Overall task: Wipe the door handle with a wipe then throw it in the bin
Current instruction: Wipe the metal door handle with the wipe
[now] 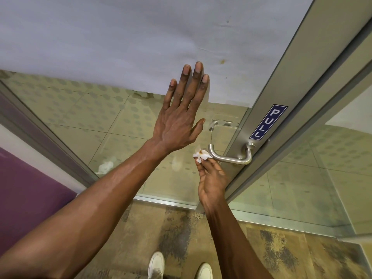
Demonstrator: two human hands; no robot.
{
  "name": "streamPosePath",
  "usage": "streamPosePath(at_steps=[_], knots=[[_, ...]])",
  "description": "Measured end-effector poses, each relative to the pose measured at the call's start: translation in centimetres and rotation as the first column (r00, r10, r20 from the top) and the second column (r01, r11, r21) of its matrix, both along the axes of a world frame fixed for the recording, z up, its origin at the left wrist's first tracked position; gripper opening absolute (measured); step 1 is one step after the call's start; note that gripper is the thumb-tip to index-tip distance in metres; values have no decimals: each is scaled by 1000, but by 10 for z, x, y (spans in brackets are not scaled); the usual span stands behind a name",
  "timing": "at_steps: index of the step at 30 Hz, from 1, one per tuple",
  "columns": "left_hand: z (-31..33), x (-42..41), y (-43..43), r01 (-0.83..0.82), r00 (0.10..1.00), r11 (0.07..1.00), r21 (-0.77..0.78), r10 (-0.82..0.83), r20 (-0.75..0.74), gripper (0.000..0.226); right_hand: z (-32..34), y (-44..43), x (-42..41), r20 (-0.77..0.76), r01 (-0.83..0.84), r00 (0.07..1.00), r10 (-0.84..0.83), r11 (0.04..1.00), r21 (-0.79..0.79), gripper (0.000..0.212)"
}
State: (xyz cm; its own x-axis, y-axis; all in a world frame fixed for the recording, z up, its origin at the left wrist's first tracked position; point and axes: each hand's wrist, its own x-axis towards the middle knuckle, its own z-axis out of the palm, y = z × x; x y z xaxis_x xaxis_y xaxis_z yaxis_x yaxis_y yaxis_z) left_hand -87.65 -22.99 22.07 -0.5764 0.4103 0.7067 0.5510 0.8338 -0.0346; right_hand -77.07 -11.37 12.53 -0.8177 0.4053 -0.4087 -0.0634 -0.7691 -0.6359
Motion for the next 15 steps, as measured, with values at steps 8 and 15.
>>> streamPosePath(at_steps=[8,15], knots=[[13,14,-11,39,998,997,-64,-36,59,115,4,-11,5,-22,-175,984,177,982,67,25],[-18,66,-41,199,942,963,182,-239,236,68,1,4,57,-20,-227,966,257,886,405,22]])
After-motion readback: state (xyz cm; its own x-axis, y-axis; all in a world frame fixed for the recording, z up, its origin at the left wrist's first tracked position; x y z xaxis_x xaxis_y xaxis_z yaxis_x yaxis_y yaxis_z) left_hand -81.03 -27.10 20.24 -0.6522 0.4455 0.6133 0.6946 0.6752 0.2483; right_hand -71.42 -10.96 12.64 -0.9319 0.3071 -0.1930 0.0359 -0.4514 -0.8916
